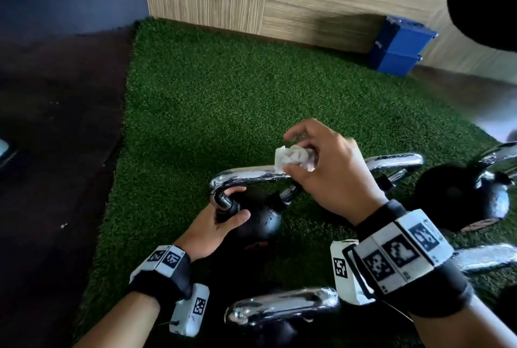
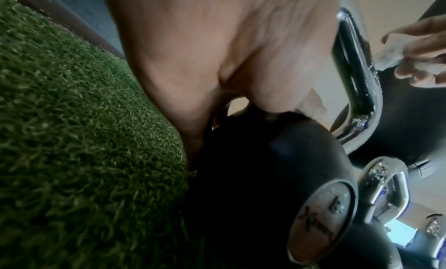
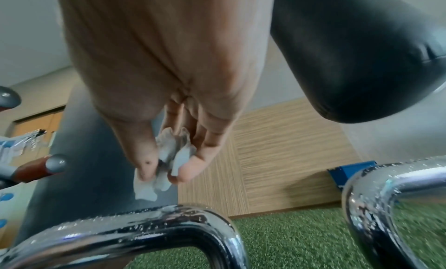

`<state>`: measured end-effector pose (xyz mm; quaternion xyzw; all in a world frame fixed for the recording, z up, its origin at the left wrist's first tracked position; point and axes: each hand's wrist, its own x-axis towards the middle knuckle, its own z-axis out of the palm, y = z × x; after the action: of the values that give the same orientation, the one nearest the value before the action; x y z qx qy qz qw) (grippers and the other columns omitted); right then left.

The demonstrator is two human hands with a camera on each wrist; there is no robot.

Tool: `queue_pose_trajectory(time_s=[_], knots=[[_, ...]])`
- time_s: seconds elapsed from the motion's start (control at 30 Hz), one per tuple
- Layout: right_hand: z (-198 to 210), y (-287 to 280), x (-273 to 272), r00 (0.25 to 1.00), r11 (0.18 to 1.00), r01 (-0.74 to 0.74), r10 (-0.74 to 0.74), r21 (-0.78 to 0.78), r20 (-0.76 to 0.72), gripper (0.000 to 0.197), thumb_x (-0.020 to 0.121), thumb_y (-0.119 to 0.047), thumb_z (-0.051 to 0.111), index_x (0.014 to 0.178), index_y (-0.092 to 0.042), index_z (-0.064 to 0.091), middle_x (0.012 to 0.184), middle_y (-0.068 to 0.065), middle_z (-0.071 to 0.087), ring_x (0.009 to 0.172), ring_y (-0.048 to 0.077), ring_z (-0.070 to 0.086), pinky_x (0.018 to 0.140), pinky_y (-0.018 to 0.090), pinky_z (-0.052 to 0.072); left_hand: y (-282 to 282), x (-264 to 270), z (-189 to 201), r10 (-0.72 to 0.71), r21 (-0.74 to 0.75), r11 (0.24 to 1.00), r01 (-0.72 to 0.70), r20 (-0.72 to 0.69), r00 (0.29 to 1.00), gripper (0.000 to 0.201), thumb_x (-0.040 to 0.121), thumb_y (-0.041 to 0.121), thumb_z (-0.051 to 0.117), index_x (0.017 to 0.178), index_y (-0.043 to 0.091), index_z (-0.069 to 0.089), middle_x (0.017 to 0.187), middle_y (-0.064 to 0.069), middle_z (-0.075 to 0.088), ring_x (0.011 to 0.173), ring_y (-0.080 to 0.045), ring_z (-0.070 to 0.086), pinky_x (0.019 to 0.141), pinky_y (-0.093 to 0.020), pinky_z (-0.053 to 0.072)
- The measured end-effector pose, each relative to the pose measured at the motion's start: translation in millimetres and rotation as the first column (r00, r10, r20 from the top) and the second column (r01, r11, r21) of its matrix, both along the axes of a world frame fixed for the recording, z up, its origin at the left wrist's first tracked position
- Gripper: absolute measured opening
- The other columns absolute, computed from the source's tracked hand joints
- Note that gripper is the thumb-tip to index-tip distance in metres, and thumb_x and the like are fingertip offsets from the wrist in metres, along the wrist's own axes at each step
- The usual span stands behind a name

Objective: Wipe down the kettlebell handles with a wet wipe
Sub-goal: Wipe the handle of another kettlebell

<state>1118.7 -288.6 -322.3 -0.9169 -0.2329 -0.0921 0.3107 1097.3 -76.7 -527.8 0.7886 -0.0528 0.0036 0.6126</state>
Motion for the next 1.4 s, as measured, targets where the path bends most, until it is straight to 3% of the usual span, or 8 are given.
queue_pose_trajectory(time_s=[0.2,0.33,0.43,0.67,0.9,1.1,1.27,1.4], knots=[[-1.5,21.1,-5.1,0.993,0.987,-0.110,0.113,-0.120,0.022,0.020,0.083,-0.013,0.079,0.103,-0.014,0.077,0.101,-0.008,0.059,0.080,-0.007,0.054,0.080,0.002,0.045,-0.8,-1.8,-5.9,0.019,-0.024,1.000,-0.020,-0.073,0.997,0.055,0.082,0.064,0.067,0.132,0.044,0.057,0.130,0.023,0.064,0.128,0.004,0.054,0.111,-0.022,0.038],[1.2,26.6,-5.7,0.989,0.969,-0.147,0.141,-0.197,-0.046,0.019,0.093,-0.016,0.069,0.110,-0.015,0.077,0.107,-0.002,0.066,0.099,0.012,0.059,0.091,0.023,0.049,-6.8,-9.6,-8.3,0.077,-0.051,0.995,-0.087,-0.171,0.982,0.043,0.084,0.058,0.071,0.121,0.037,0.063,0.116,0.026,0.072,0.112,0.012,0.061,0.099,-0.016,0.045],[2.1,31.4,-1.2,0.987,0.936,-0.159,0.150,-0.314,-0.050,0.020,0.097,-0.021,0.064,0.113,-0.022,0.076,0.109,-0.004,0.070,0.109,0.014,0.053,0.098,0.031,0.044,-5.8,-9.3,-3.8,0.060,-0.052,0.996,-0.072,-0.215,0.975,0.063,0.080,0.069,0.070,0.129,0.031,0.061,0.120,0.018,0.072,0.116,0.009,0.061,0.102,-0.018,0.043],[-8.7,19.9,6.3,0.994,0.952,-0.080,0.055,-0.295,-0.092,0.022,0.094,-0.009,0.067,0.112,-0.017,0.076,0.111,-0.002,0.069,0.107,0.010,0.060,0.094,0.012,0.041,-5.0,-9.2,-7.0,0.088,-0.026,0.995,-0.096,-0.217,0.972,0.058,0.084,0.061,0.068,0.130,0.026,0.060,0.121,0.016,0.070,0.112,0.017,0.058,0.097,-0.012,0.040],[-11.8,4.5,7.5,0.998,0.965,-0.027,0.010,-0.260,-0.065,0.026,0.090,-0.002,0.071,0.111,-0.016,0.076,0.110,0.000,0.074,0.095,0.010,0.068,0.088,0.018,0.055,-8.0,-11.5,-3.7,0.104,-0.020,0.994,-0.109,-0.192,0.976,0.053,0.084,0.050,0.065,0.131,0.026,0.057,0.121,0.021,0.065,0.106,0.029,0.052,0.086,0.006,0.034],[-28.3,-21.3,14.1,0.997,0.994,0.052,-0.057,-0.101,-0.045,0.015,0.089,-0.010,0.073,0.102,-0.015,0.079,0.099,-0.005,0.077,0.065,-0.019,0.058,0.060,-0.005,0.040,-9.2,-12.6,-1.6,0.099,-0.054,0.992,-0.112,-0.196,0.976,0.060,0.084,0.048,0.066,0.136,0.020,0.057,0.122,0.018,0.069,0.114,0.017,0.057,0.096,-0.005,0.039],[-49.1,-38.3,26.5,0.941,0.987,0.150,-0.160,-0.056,-0.300,0.023,0.090,-0.003,0.070,0.109,-0.015,0.077,0.099,-0.003,0.076,0.071,0.004,0.064,0.061,0.016,0.049,-9.4,-14.6,-2.5,0.104,-0.082,0.989,-0.123,-0.206,0.973,0.059,0.084,0.047,0.067,0.136,0.020,0.058,0.124,0.016,0.070,0.120,0.005,0.060,0.107,-0.022,0.042],[-56.2,-40.8,28.7,0.903,0.971,0.183,-0.103,0.157,-0.416,0.027,0.084,0.011,0.069,0.106,-0.004,0.075,0.090,-0.007,0.072,0.072,-0.010,0.063,0.066,0.002,0.045,-9.1,-14.3,-5.0,0.100,-0.055,0.992,-0.112,-0.181,0.978,0.053,0.084,0.048,0.066,0.132,0.026,0.060,0.119,0.031,0.069,0.115,0.017,0.057,0.098,-0.008,0.040]])
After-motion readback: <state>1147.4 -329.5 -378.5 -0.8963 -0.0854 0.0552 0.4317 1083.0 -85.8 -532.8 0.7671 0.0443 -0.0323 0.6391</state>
